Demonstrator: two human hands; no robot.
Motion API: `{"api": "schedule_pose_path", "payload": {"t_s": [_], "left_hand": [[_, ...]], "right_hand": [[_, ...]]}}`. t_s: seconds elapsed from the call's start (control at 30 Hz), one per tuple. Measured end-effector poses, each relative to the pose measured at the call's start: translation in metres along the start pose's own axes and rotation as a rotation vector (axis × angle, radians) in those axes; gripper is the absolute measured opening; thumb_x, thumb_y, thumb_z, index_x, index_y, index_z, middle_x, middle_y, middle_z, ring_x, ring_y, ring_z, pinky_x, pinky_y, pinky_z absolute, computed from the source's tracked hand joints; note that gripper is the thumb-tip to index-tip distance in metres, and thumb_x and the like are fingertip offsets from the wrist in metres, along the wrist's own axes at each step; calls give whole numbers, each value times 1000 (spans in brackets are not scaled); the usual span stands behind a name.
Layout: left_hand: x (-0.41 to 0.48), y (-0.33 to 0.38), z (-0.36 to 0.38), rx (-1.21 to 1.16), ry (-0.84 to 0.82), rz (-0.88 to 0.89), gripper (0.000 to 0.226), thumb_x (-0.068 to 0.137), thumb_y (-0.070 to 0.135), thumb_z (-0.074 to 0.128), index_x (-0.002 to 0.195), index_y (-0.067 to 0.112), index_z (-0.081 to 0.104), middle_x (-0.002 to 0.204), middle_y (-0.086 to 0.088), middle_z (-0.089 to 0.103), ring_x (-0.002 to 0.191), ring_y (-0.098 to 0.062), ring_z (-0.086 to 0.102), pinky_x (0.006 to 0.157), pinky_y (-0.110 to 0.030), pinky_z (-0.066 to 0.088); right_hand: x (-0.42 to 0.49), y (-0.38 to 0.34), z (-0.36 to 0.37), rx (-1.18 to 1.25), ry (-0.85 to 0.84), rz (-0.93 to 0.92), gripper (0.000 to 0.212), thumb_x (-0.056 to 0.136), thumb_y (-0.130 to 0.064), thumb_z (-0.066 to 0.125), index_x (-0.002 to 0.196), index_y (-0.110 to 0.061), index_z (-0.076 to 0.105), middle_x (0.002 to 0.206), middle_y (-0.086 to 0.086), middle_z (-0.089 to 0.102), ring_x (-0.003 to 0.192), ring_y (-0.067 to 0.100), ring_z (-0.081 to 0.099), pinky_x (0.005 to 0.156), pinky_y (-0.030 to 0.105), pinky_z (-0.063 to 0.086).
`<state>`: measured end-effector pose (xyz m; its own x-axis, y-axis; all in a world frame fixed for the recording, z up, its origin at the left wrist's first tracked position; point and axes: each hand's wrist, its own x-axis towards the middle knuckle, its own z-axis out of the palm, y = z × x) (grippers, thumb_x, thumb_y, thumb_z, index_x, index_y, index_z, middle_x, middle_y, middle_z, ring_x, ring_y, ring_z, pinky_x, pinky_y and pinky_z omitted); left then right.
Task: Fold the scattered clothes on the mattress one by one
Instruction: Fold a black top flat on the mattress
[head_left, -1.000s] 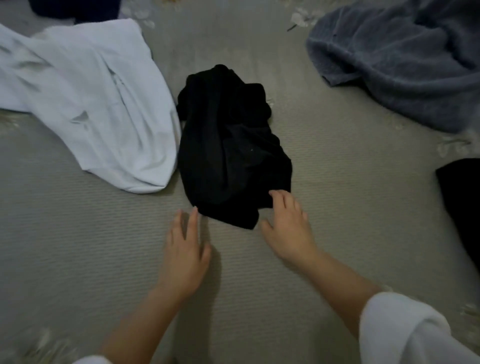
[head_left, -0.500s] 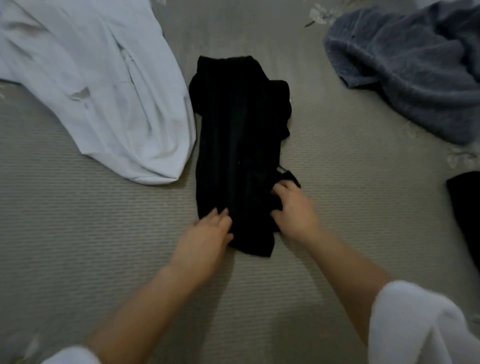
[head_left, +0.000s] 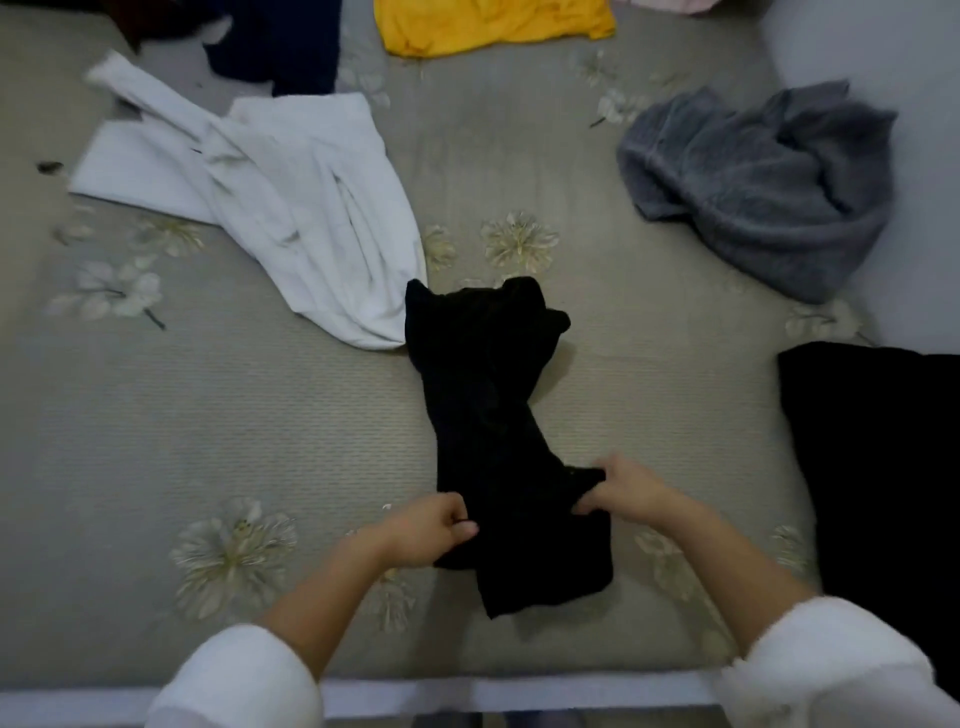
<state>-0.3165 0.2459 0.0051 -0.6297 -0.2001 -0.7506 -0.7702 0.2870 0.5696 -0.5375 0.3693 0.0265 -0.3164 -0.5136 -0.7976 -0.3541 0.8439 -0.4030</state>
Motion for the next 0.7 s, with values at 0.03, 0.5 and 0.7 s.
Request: {"api": "schedule_pose_path", "payload": {"t_s": [0.03,0.5,0.7], "left_hand": [[-15,8,-8,-88,56,10,18,97,29,51,83,18,47,73,4,50,65,-9,47,62,-24,39],[-194,171,-139,-576,791,610,13,98,16,49,86,15,53,65,7,63,59,-4,55,64,-20,48],[-237,209,-169,-466,893,705,13,99,15,48,88,15,55,64,8,62,60,-2,57,60,-14,49]], "right_hand": [[-19,-5,-17,142,35,-16,15,75,-11,76,71,-16,63,75,3,65,73,13,61,58,15,47],[-216,-117,-191,848,323,-723,9,85,-4,63,81,-10,57,69,1,62,65,13,61,66,26,45],[-251,-149,-219,1008,350,-820,12,89,-4,56,80,-12,59,62,-4,63,59,8,63,57,19,51]]}}
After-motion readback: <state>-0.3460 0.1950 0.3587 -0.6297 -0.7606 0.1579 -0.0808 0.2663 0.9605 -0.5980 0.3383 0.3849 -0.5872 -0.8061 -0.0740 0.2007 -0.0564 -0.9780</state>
